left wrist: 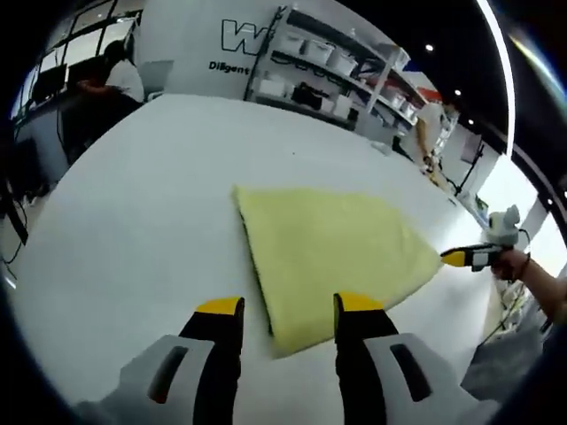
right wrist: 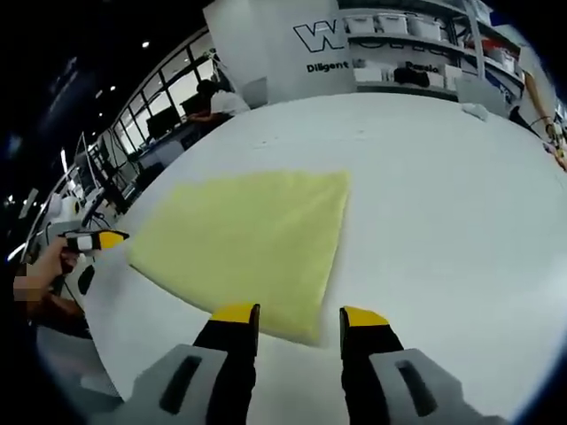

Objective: Fold the garment on the visible template until the final outline fits inside the template.

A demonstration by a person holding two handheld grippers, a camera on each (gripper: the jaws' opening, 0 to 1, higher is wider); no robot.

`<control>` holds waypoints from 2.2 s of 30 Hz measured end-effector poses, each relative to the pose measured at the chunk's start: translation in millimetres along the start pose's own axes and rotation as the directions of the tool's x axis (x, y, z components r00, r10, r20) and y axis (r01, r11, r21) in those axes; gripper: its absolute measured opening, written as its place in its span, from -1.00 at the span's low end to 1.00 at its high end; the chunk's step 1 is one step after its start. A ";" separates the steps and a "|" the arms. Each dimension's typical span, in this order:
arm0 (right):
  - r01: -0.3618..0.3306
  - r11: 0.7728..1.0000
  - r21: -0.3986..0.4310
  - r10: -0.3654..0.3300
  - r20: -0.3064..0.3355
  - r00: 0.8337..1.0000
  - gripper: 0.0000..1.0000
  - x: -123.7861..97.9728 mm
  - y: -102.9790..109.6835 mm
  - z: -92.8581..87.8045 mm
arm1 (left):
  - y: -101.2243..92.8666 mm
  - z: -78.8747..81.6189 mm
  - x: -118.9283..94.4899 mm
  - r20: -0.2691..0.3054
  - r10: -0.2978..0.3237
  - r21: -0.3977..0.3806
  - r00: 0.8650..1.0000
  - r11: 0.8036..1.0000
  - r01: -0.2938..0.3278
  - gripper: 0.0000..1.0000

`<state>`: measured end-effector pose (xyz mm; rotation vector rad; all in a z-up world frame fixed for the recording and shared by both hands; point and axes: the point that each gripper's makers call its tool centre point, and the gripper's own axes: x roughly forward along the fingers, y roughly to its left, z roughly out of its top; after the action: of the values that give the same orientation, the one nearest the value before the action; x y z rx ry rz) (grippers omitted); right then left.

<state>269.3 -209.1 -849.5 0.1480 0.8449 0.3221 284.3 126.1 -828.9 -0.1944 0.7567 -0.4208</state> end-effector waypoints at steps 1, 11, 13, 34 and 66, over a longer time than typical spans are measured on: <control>0.002 1.000 0.005 -0.002 -0.002 1.000 -0.37 1.1 -0.8 -0.9 | -0.6 -2.1 1.6 -0.004 0.002 0.003 1.000 1.000 -0.002 -0.30; 0.000 0.998 0.066 0.001 -0.021 1.000 -0.81 9.7 -2.4 -9.1 | 8.8 -20.0 11.0 -0.086 0.046 0.096 0.995 0.995 -0.038 -0.68; -0.007 0.998 0.065 0.008 -0.025 1.000 -0.87 10.2 0.0 -9.8 | 13.4 -23.1 11.0 -0.105 0.073 0.145 0.992 0.988 -0.058 -0.79; -0.034 0.995 -0.092 0.029 -0.055 0.998 -0.97 -2.1 17.5 -30.4 | 16.0 -35.2 -2.3 -0.151 0.173 0.338 0.973 0.934 -0.114 -0.88; -0.040 0.994 -0.100 0.031 -0.086 0.996 -0.97 -20.3 34.6 -58.2 | 13.3 -62.2 -33.0 -0.148 0.160 0.372 0.976 0.923 -0.095 -0.87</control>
<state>205.2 -183.2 -864.6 0.0547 0.9077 0.4065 223.3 151.1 -857.0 0.2429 0.8447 -0.4496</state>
